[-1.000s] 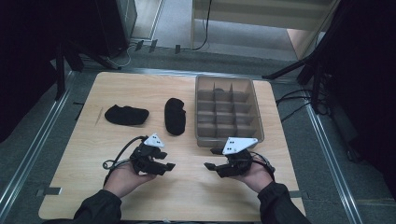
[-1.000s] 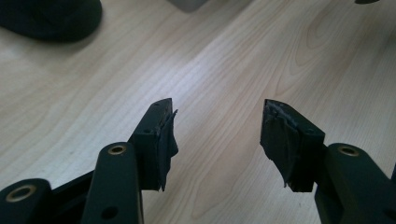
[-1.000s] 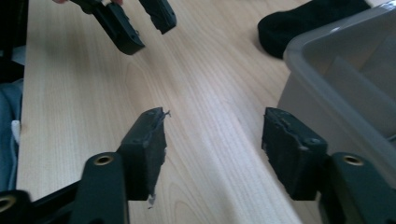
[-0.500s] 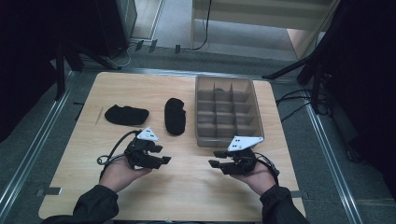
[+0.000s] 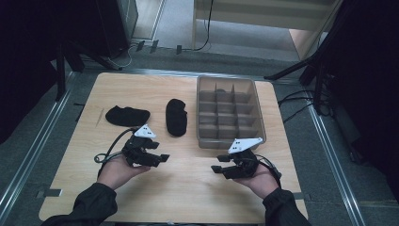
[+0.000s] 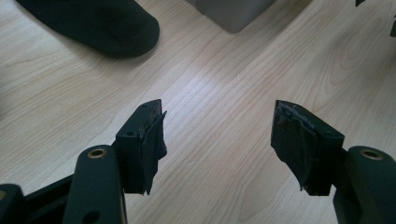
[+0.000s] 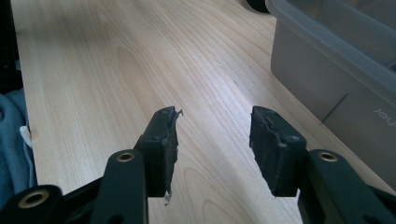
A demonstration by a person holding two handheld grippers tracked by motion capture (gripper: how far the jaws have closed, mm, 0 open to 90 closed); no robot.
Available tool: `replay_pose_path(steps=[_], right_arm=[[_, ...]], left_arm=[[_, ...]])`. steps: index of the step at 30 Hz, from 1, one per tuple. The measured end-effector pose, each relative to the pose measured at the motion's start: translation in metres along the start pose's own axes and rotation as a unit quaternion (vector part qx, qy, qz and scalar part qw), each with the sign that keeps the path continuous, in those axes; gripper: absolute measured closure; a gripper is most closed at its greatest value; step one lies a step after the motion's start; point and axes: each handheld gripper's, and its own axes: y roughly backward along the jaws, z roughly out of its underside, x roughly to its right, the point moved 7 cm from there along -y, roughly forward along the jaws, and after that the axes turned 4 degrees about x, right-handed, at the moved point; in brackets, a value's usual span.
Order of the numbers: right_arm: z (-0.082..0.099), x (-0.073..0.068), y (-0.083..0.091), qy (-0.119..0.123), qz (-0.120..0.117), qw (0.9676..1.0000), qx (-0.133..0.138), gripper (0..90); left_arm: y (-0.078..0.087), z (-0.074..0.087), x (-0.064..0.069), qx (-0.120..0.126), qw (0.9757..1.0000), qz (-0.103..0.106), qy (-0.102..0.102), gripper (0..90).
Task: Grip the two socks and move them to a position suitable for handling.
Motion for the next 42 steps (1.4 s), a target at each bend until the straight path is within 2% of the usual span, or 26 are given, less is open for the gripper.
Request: replay_pose_path(steps=[5,8,9,11,13,18,21,22,28,30,33,37,40,41,42], right_arm=[[0.000,0.000,0.000,0.006,0.004,1.0000,-0.001,47.7],[0.001,0.001,-0.001,0.008,0.003,1.0000,-0.003,45.4],[0.001,0.001,-0.002,0.007,0.000,1.0000,-0.005,43.8],[0.002,-0.001,-0.003,0.000,-0.012,0.9999,-0.011,43.6],[0.002,-0.002,-0.004,0.001,-0.014,0.9998,-0.012,43.6],[0.002,-0.002,-0.005,0.002,-0.014,0.9998,-0.016,43.3],[0.004,-0.001,-0.007,0.003,-0.014,0.9997,-0.020,42.6],[0.004,-0.002,-0.007,0.003,-0.012,0.9997,-0.023,42.5],[0.004,-0.001,-0.008,0.009,-0.013,0.9996,-0.025,42.1],[0.004,0.000,-0.008,0.004,-0.012,0.9996,-0.024,42.0],[0.005,0.002,-0.009,-0.001,-0.011,0.9996,-0.025,42.0],[0.004,0.002,-0.008,0.001,-0.011,0.9997,-0.023,42.0],[0.005,0.001,-0.008,-0.002,-0.012,0.9996,-0.025,42.4],[0.005,0.002,-0.008,-0.006,-0.012,0.9995,-0.029,42.5],[0.006,0.002,-0.008,-0.005,-0.011,0.9995,-0.030,42.5]], left_arm=[[0.003,0.000,-0.006,0.008,0.9999,-0.005,0.008,33.2],[0.003,0.002,-0.009,0.002,0.9999,0.001,0.012,31.7],[0.002,0.003,-0.010,0.001,0.9999,0.006,0.014,31.0],[-0.001,0.004,-0.014,-0.002,0.9999,0.003,0.017,31.0],[-0.003,0.005,-0.018,-0.005,0.9998,0.001,0.020,31.0],[-0.003,0.006,-0.030,-0.001,0.9996,-0.020,0.020,31.0],[-0.003,0.010,-0.038,-0.007,0.9991,-0.042,0.000,32.4],[-0.002,0.011,-0.041,-0.008,0.9988,-0.049,-0.001,32.5],[0.004,0.010,-0.054,0.001,0.9981,-0.055,0.027,32.1],[0.006,0.012,-0.059,-0.004,0.9974,-0.059,0.042,32.1],[0.009,0.013,-0.066,0.000,0.9959,-0.062,0.066,32.2],[0.013,0.012,-0.073,0.008,0.9946,-0.066,0.079,32.1],[0.015,0.012,-0.074,0.002,0.9943,-0.060,0.088,32.1],[0.017,0.012,-0.076,0.003,0.9933,-0.062,0.097,31.6],[0.018,0.012,-0.077,0.002,0.9934,-0.065,0.094,30.9]])
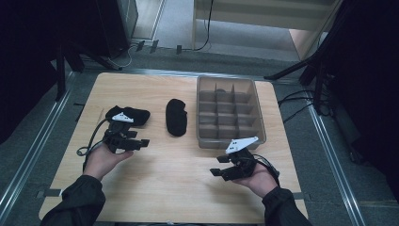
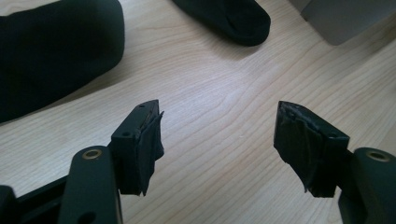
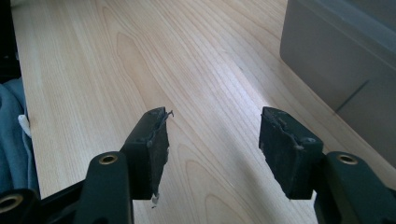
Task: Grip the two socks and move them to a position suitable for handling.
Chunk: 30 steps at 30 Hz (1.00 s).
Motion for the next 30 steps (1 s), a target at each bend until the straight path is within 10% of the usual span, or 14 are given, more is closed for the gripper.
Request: replay_pose_path(steps=[17,30], right_arm=[[0.000,-0.001,-0.001,0.000,-0.004,1.0000,-0.002,43.0],[0.002,0.004,-0.003,-0.002,0.000,0.9999,-0.012,43.1]], left_arm=[[-0.012,-0.010,-0.040,-0.005,0.9986,-0.049,0.021,26.2],[-0.015,-0.028,-0.064,0.029,0.9975,-0.039,0.052,26.5]])
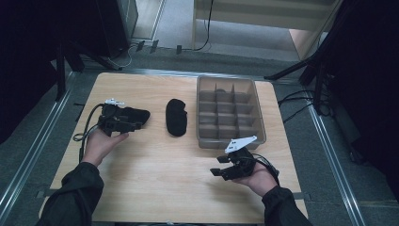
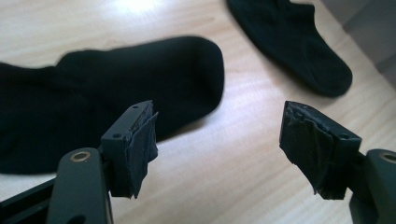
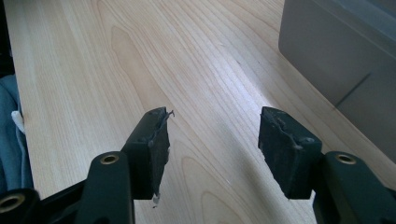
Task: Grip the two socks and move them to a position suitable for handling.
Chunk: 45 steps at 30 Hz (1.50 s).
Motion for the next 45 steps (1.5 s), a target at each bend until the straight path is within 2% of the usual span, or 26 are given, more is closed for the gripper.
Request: replay_pose_path(steps=[4,11,13,15,16,18,20,21,23,24,26,28,30,32,34,35,37,40,45], right_arm=[[0.001,0.001,-0.001,-0.003,0.003,1.0000,-0.005,43.2],[0.004,0.002,-0.003,0.000,0.004,0.9999,-0.015,43.1],[0.005,0.003,-0.004,-0.001,0.006,0.9998,-0.017,43.1],[0.005,0.004,-0.005,-0.003,0.007,0.9997,-0.022,43.2],[0.005,0.004,-0.005,-0.003,0.007,0.9997,-0.022,43.2],[0.005,0.003,-0.005,0.003,0.008,0.9998,-0.021,44.6],[0.006,0.003,-0.006,0.002,0.008,0.9997,-0.022,44.6],[0.006,0.003,-0.006,0.003,0.007,0.9997,-0.023,44.6],[0.006,0.003,-0.006,0.001,0.008,0.9997,-0.024,44.5],[0.006,0.003,-0.006,0.001,0.008,0.9997,-0.023,44.5],[0.007,0.004,-0.006,0.001,0.010,0.9996,-0.025,44.6],[0.007,0.005,-0.006,0.002,0.012,0.9996,-0.026,44.5],[0.007,0.005,-0.006,0.001,0.012,0.9996,-0.026,44.5],[0.007,0.005,-0.006,0.001,0.013,0.9996,-0.025,44.5],[0.007,0.005,-0.006,0.004,0.016,0.9995,-0.027,44.5],[0.008,0.005,-0.006,0.003,0.016,0.9994,-0.030,44.5],[0.009,0.005,-0.007,0.006,0.018,0.9992,-0.034,44.5],[0.011,0.004,-0.009,0.013,0.020,0.9988,-0.042,44.3],[0.012,0.003,-0.008,0.018,0.021,0.9987,-0.042,44.1]], left_arm=[[-0.003,-0.004,-0.005,0.002,1.0000,0.003,0.006,26.5],[-0.011,-0.014,-0.016,-0.003,0.9997,-0.025,-0.006,28.4],[-0.016,-0.016,-0.021,-0.001,0.9997,-0.026,-0.001,27.3],[-0.023,-0.019,-0.030,-0.007,0.9995,-0.026,0.019,26.0],[-0.023,-0.019,-0.030,-0.007,0.9995,-0.026,0.019,25.3],[-0.030,-0.023,-0.038,0.001,0.9988,-0.045,0.018,25.3],[-0.033,-0.023,-0.041,0.006,0.9985,-0.052,0.016,25.4],[-0.037,-0.023,-0.045,0.001,0.9979,-0.062,0.015,25.4],[-0.043,-0.021,-0.049,-0.003,0.9980,-0.056,0.030,25.3],[-0.045,-0.019,-0.051,-0.004,0.9978,-0.059,0.031,25.4],[-0.050,-0.016,-0.052,-0.011,0.9969,-0.078,0.012,25.4],[-0.056,-0.012,-0.052,-0.021,0.9965,-0.079,0.012,25.4],[-0.058,-0.011,-0.052,-0.020,0.9961,-0.086,0.008,25.4],[-0.058,-0.010,-0.051,-0.020,0.9949,-0.099,0.002,27.2],[-0.059,-0.009,-0.049,-0.029,0.9922,-0.120,-0.018,30.0],[-0.059,-0.008,-0.047,-0.026,0.9918,-0.124,-0.019,30.5],[-0.058,-0.007,-0.045,-0.019,0.9919,-0.124,-0.021,36.0],[-0.056,-0.007,-0.042,-0.019,0.9920,-0.123,-0.023,57.8],[-0.055,-0.006,-0.038,-0.026,0.9930,-0.113,-0.022,80.8]])
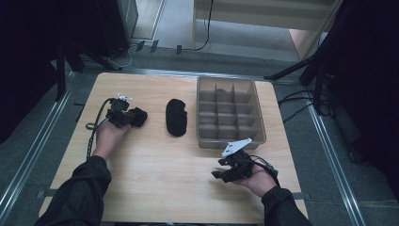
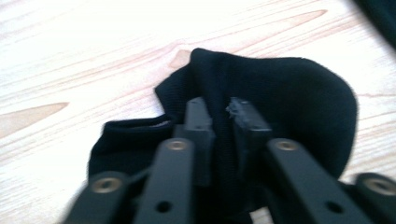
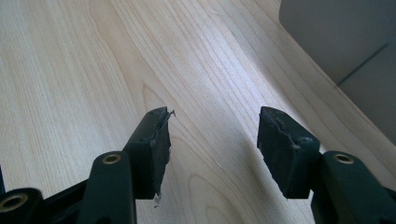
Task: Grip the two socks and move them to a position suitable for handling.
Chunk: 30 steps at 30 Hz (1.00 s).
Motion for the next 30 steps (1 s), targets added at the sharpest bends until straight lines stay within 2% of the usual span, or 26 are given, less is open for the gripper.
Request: replay_pose_path(steps=[4,5,6,7,8,9,10,12,14,16,17,19,21,23,24,25,26,28,29,30], right_arm=[[0.000,0.000,0.001,0.000,0.000,1.0000,0.000,44.2],[0.000,0.000,0.001,0.000,0.000,1.0000,0.000,44.2],[-0.001,0.000,0.001,0.000,0.000,1.0000,0.003,44.3],[-0.002,0.000,0.002,0.001,0.000,1.0000,0.005,44.4],[-0.002,-0.001,0.002,0.000,-0.001,1.0000,0.008,44.5],[-0.002,-0.001,0.002,0.000,-0.001,1.0000,0.008,44.5],[-0.003,-0.001,0.003,0.000,-0.003,0.9999,0.010,44.6],[-0.003,0.000,0.002,-0.001,-0.003,1.0000,0.009,44.6],[-0.003,0.000,0.002,0.000,-0.004,0.9999,0.009,44.6],[-0.003,-0.001,0.003,-0.001,-0.006,0.9999,0.010,44.4],[-0.004,-0.002,0.003,0.001,-0.008,0.9999,0.011,44.2],[-0.005,-0.002,0.003,0.002,-0.008,0.9999,0.014,44.1],[-0.005,-0.002,0.003,0.002,-0.008,0.9998,0.017,44.0],[-0.006,-0.002,0.004,0.004,-0.009,0.9998,0.019,44.0],[-0.006,-0.002,0.004,0.004,-0.009,0.9998,0.019,44.0],[-0.007,-0.003,0.005,0.004,-0.010,0.9998,0.019,44.0],[-0.007,-0.003,0.005,0.004,-0.010,0.9997,0.021,44.0],[-0.008,-0.004,0.005,0.006,-0.011,0.9996,0.024,44.0],[-0.009,-0.005,0.005,0.006,-0.013,0.9996,0.024,44.0],[-0.009,-0.005,0.005,0.007,-0.015,0.9996,0.025,43.9]], left_arm=[[0.001,0.000,-0.001,-0.001,0.9999,0.011,0.003,84.7],[0.001,0.001,-0.002,0.000,0.9998,0.016,0.010,84.7],[0.004,-0.001,-0.003,0.001,0.9983,0.041,0.040,85.1],[0.007,-0.003,-0.003,0.002,0.9977,0.048,0.047,85.1],[0.011,-0.006,-0.003,0.004,0.9973,0.057,0.047,85.2],[0.011,-0.006,-0.003,0.004,0.9973,0.057,0.047,85.1],[0.021,-0.011,-0.001,0.003,0.9960,0.075,0.048,85.0],[0.035,-0.017,0.000,0.017,0.9966,0.072,0.036,85.0],[0.050,-0.022,0.002,0.030,0.9948,0.087,0.043,85.0],[0.064,-0.025,0.003,0.037,0.9945,0.090,0.038,85.0],[0.064,-0.025,0.003,0.037,0.9945,0.090,0.038,85.0],[0.081,-0.028,0.008,0.047,0.9938,0.095,0.035,85.0],[0.085,-0.028,0.010,0.047,0.9937,0.096,0.033,85.0],[0.099,-0.024,0.017,0.047,0.9938,0.099,0.022,85.0],[0.099,-0.024,0.017,0.047,0.9938,0.099,0.022,85.0],[0.106,-0.021,0.021,0.057,0.9924,0.104,0.034,85.0],[0.109,-0.018,0.024,0.057,0.9922,0.106,0.035,85.0],[0.111,-0.016,0.027,0.056,0.9923,0.106,0.031,84.9],[0.117,-0.011,0.035,0.057,0.9929,0.102,0.023,84.8],[0.117,-0.011,0.035,0.057,0.9929,0.102,0.023,84.8]])
